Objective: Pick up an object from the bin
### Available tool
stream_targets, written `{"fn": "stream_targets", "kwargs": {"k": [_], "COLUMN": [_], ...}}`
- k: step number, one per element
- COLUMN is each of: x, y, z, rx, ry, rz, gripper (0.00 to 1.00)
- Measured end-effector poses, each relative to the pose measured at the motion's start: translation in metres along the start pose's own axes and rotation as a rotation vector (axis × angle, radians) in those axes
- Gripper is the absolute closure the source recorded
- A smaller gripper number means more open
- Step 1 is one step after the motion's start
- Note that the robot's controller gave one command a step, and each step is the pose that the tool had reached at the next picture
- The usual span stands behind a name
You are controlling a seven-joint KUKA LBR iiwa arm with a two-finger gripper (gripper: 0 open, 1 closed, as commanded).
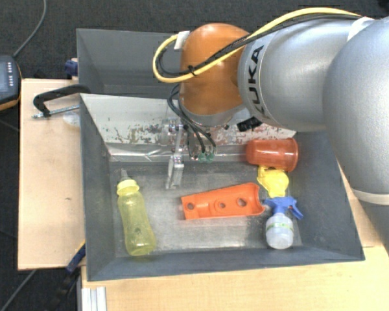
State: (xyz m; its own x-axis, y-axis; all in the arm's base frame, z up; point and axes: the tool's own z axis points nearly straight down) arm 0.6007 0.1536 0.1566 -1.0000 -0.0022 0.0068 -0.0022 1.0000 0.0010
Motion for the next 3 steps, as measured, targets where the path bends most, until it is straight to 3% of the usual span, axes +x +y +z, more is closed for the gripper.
{"fn": "stream_targets", "kwargs": {"k": [1,2,3], "x": [-0.002,0.011,0.045], "y": [-0.001,-0.049,-0.078], "z": [-0.005,0.008,0.033], "rx": [-0.001,-0.003,-0.001], "ry": [-0.008,-0.005,-0.009], "rz": [0.002,-0.057,-0.095], "gripper": [0.0,0.0,0.0]}}
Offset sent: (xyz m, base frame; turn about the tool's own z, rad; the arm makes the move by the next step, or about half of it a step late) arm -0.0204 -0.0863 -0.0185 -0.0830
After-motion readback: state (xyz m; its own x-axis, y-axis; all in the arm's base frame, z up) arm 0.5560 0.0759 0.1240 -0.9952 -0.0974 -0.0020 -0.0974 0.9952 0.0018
